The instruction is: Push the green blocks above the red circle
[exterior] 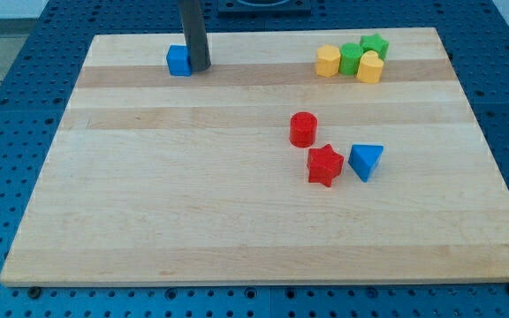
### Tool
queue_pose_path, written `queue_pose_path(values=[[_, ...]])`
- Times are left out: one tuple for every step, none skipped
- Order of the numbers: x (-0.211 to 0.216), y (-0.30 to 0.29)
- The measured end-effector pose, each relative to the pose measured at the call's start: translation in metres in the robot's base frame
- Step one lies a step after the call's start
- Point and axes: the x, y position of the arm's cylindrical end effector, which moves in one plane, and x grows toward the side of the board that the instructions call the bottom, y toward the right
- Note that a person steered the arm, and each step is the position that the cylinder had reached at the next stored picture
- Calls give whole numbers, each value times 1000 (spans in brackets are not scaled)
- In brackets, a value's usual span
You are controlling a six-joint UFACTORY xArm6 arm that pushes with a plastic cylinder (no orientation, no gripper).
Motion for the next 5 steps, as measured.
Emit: queue_pose_path(values=[[-1, 0], [-19, 30], [-55, 86], [-78, 168], [-77, 263]])
